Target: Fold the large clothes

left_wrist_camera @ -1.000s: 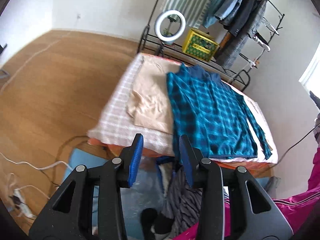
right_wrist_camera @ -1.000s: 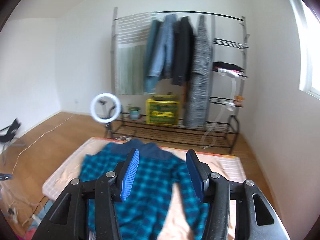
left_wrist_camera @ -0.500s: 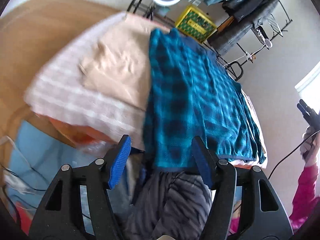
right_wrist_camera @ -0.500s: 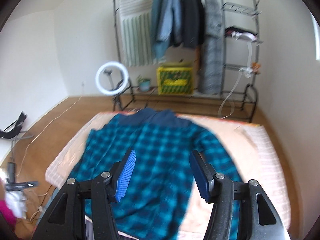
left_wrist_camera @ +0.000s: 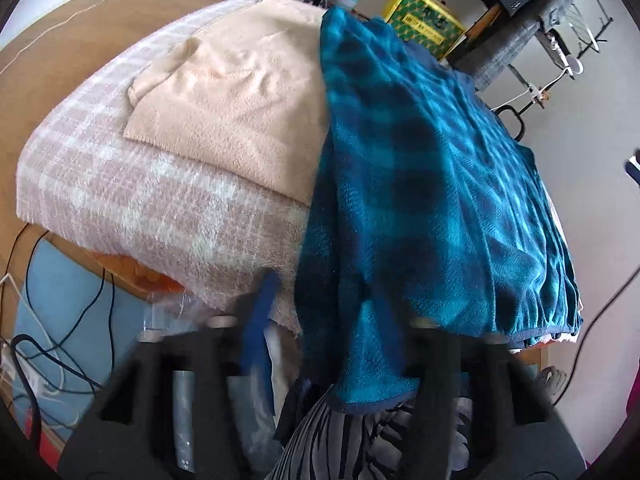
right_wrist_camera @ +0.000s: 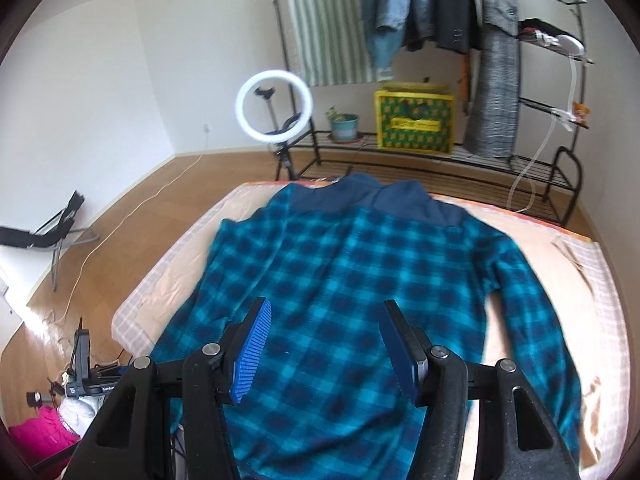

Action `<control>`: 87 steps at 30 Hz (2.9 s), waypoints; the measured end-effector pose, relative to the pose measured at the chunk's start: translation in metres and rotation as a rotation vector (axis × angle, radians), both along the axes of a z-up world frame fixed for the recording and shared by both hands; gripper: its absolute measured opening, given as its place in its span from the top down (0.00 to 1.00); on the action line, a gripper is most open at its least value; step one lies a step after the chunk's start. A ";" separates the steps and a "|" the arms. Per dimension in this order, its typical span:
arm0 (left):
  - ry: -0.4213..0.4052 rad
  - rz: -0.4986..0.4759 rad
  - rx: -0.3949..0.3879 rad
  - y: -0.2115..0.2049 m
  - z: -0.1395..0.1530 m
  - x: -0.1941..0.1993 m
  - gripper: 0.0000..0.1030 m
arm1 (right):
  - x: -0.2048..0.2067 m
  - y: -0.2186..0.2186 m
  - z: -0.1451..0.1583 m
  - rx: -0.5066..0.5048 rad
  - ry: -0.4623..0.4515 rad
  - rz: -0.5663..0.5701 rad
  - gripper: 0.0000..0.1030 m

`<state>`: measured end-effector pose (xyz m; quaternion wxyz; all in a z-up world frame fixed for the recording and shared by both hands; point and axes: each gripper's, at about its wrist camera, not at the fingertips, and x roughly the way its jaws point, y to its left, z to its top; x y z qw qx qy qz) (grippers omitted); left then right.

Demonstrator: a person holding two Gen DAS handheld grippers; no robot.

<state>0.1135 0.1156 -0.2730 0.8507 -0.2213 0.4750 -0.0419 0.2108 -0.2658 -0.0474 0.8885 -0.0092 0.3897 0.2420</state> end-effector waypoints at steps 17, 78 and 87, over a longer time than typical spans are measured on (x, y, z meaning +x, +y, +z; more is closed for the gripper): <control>-0.118 -0.055 -0.172 -0.007 0.033 0.000 0.96 | 0.055 0.163 -0.088 0.058 0.221 0.235 0.43; -0.125 -0.509 0.037 -0.182 0.059 0.027 0.97 | 0.186 0.094 -0.233 0.449 0.546 -0.140 0.91; -0.113 -0.529 0.024 -0.185 0.067 0.013 0.93 | 0.180 0.098 -0.205 0.350 0.513 -0.106 0.67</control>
